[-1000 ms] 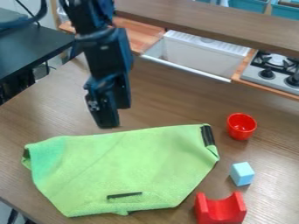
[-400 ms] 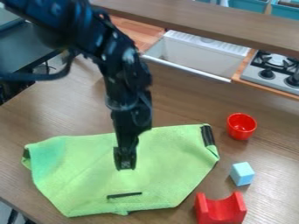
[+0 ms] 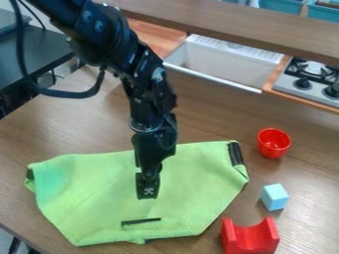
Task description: Move the cloth back and forth from the top left to bottom right of the table
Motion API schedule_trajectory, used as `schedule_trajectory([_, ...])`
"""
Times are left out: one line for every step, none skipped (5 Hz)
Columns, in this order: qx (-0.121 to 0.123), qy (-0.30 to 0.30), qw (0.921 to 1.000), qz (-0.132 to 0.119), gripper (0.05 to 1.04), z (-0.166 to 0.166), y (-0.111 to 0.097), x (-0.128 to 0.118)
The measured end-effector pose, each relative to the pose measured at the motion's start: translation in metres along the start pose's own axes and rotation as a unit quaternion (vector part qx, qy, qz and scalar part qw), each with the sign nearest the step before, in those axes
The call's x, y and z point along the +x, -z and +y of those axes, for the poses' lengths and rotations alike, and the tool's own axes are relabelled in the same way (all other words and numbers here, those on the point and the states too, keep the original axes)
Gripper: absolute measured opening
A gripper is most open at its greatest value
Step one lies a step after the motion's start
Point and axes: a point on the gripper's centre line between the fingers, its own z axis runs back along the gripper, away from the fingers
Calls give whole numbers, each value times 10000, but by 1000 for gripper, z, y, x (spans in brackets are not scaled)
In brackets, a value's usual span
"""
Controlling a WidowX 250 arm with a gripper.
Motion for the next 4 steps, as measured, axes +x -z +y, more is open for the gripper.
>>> schedule_trajectory([-141, 26, 9999, 96, 999, 5, 16, 2])
schedule_trajectory([-106, -1, 9999, 115, 999, 11, 19, 3])
schedule_trajectory([27, -101, 9999, 131, 999, 28, 21, 5])
schedule_trajectory([65, -380, 9991, 170, 1000, 52, 24, 8])
